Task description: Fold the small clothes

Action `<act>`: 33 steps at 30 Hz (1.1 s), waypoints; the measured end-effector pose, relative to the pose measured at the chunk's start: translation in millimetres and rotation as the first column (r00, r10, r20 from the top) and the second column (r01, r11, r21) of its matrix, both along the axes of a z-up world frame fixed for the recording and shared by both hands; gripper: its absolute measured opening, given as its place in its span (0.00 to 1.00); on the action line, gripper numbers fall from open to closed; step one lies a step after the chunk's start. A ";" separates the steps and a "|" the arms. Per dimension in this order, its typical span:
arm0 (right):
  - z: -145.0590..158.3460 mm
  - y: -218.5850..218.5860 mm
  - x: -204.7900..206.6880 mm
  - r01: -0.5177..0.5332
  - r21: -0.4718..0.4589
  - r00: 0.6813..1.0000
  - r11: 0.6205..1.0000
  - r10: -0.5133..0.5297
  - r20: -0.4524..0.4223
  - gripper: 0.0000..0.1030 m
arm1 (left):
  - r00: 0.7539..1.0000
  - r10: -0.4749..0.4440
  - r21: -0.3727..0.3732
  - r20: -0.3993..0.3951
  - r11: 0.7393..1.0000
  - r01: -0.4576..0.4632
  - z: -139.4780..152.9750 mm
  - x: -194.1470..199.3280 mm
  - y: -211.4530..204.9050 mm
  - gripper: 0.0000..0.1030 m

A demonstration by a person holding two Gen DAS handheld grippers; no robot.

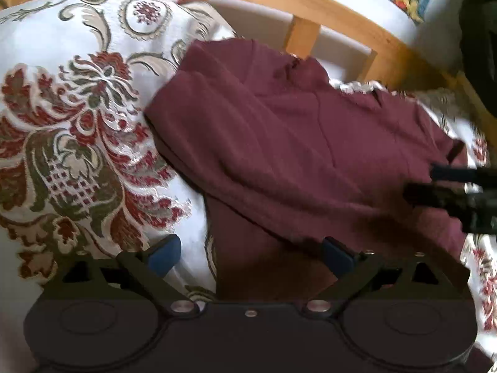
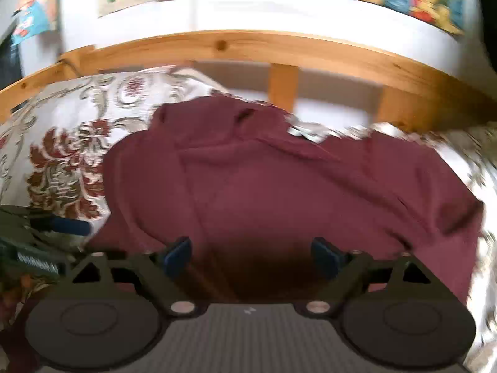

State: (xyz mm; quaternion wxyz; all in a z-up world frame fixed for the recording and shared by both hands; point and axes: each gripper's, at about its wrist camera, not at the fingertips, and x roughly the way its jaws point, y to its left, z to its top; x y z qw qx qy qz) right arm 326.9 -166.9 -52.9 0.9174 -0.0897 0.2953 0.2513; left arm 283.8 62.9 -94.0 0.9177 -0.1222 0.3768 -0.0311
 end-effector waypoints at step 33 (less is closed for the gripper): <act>-17.2 57.5 34.8 -0.155 -0.183 0.984 0.971 0.168 0.053 0.33 | 0.998 -0.052 0.069 0.022 0.996 0.050 -13.0 8.1 -7.1 0.99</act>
